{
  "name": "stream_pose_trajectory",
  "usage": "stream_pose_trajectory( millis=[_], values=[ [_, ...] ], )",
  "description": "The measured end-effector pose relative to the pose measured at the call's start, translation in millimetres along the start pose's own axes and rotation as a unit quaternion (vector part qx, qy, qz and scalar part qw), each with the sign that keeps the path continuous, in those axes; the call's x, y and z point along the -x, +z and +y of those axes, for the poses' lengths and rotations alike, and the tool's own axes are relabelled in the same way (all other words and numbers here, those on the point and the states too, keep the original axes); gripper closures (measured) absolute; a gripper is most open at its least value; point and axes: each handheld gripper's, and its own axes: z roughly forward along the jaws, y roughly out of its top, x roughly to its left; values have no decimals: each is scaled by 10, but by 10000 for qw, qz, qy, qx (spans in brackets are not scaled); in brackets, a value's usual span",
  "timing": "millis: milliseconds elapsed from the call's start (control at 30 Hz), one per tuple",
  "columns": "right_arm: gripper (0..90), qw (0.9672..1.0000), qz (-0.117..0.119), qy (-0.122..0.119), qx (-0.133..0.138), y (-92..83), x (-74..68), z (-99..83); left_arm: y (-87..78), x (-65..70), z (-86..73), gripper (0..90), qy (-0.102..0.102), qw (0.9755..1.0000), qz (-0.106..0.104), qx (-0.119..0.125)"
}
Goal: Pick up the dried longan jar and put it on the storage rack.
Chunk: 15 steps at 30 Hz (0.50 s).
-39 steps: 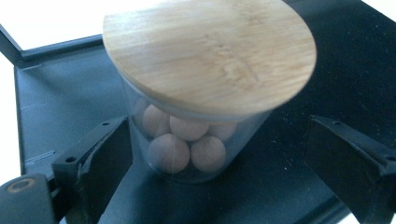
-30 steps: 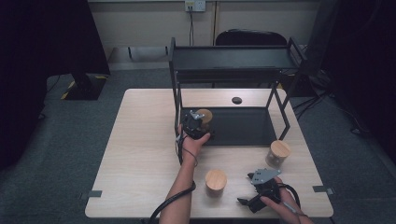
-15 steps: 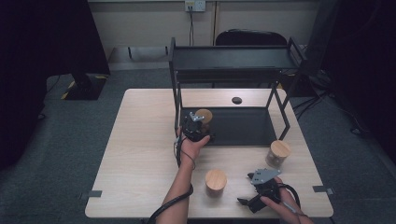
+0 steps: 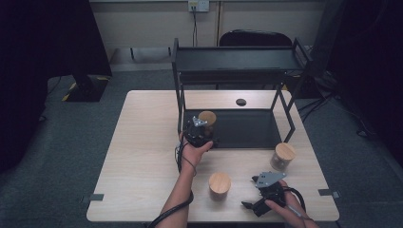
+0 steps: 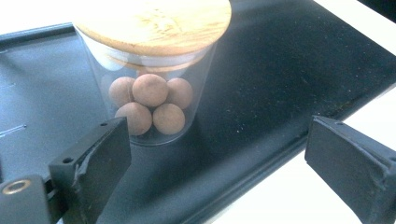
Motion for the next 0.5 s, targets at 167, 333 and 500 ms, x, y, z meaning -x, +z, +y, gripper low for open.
stream_pose_trajectory(
  millis=[167,333,500],
  values=[
    [0,10000,-1,0,1,0,0,0,-26,6,-14,66,35,10000,-81,19],
    [0,10000,0,1,0,0,0,0,-60,14,-20,65,72,9998,-189,50],
    [0,10000,0,0,0,0,0,0,-92,31,-37,63,130,9995,-293,61]
  ],
)
